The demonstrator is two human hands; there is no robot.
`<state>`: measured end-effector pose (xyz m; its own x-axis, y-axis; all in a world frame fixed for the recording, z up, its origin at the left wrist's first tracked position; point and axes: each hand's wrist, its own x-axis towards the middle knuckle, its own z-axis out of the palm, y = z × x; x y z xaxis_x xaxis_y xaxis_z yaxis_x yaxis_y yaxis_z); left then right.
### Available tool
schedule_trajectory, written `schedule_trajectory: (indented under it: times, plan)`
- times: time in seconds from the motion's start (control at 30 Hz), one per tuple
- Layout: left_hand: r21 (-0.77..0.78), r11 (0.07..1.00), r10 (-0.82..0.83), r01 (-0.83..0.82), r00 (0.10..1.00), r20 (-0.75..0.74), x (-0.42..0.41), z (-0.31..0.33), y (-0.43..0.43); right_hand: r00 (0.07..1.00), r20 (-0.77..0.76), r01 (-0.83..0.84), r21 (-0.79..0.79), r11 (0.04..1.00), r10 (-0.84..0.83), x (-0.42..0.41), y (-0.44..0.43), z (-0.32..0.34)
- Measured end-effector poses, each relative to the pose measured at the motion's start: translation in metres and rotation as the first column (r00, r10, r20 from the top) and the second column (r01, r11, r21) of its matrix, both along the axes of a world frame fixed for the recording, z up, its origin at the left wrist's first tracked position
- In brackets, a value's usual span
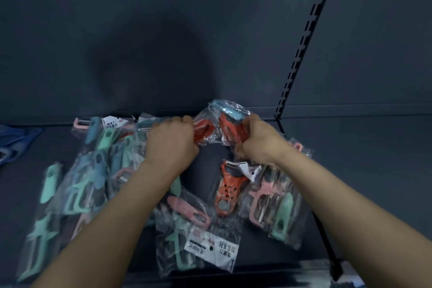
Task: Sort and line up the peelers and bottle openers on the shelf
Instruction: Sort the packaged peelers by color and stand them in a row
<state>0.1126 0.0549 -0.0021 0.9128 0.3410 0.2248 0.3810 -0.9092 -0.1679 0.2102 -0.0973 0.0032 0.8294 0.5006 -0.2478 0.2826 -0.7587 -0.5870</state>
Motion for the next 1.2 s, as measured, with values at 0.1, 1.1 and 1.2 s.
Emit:
schedule_trajectory:
  times: [0.1, 1.1, 1.2]
  plan:
    - [-0.023, 1.0, -0.011, 0.013, 0.998, 0.056, -0.001, 0.006, -0.017, 0.999, -0.03, 0.031, 0.049, 0.998, -0.029, 0.004, -0.011, 0.01]
    - [-0.902, 0.376, 0.416, -0.212, 0.908, -0.04, -0.021, 0.004, -0.027, 0.966, 0.204, -0.157, -0.022, 0.987, 0.158, 0.015, -0.032, 0.005]
    - [-0.933, 0.332, 0.578, -0.139, 0.812, 0.085, -0.035, 0.009, -0.008, 0.939, 0.251, -0.224, -0.069, 0.972, 0.234, 0.011, -0.005, 0.001]
